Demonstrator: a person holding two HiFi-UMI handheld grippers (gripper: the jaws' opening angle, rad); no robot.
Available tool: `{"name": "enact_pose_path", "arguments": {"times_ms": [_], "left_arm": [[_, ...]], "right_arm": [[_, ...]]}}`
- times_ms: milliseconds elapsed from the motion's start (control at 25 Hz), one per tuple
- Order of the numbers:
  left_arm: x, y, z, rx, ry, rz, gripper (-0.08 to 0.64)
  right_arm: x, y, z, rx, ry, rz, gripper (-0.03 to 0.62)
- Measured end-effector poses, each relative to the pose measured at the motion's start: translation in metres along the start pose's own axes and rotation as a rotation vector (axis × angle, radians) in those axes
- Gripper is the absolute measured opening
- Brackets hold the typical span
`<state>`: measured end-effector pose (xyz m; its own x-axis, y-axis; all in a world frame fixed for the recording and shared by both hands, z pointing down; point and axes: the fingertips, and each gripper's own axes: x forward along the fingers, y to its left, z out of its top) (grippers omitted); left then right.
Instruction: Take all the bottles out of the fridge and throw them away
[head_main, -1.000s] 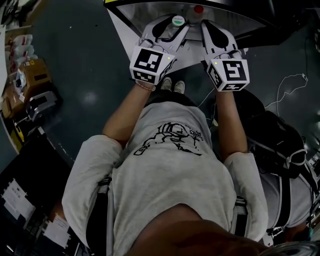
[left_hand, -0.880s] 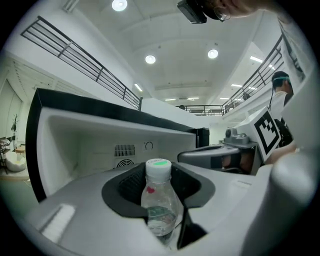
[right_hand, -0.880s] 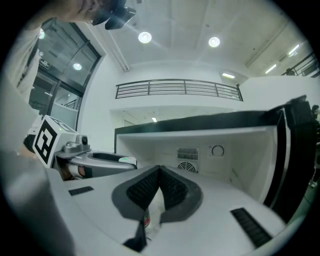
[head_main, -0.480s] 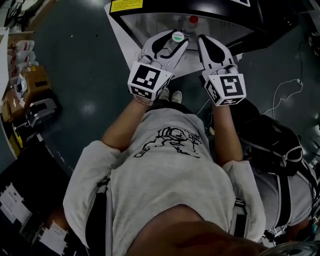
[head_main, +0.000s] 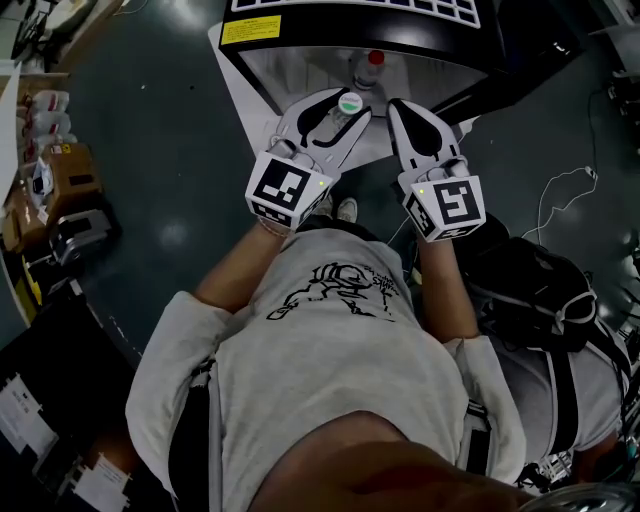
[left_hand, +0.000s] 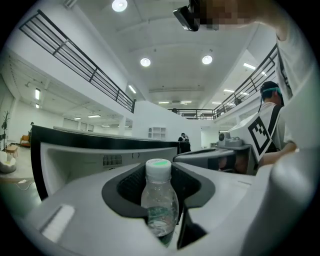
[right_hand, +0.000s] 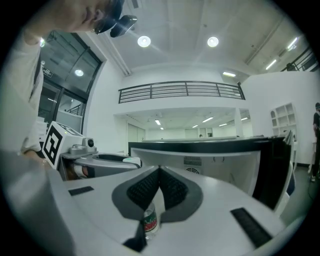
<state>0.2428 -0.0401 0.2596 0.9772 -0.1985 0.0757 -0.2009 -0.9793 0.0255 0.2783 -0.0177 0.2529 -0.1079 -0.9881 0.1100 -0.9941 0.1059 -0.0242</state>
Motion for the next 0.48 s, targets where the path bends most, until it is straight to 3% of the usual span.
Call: {"name": "enact_pose_path", "arguments": {"times_ms": [480], "left_arm": [[-0.022, -0.014, 0.025, 0.031, -0.016, -0.032, 0.158]], "right_arm": [[-0.026, 0.020, 0.026, -0.006, -0.015, 0.010, 0.009]]}}
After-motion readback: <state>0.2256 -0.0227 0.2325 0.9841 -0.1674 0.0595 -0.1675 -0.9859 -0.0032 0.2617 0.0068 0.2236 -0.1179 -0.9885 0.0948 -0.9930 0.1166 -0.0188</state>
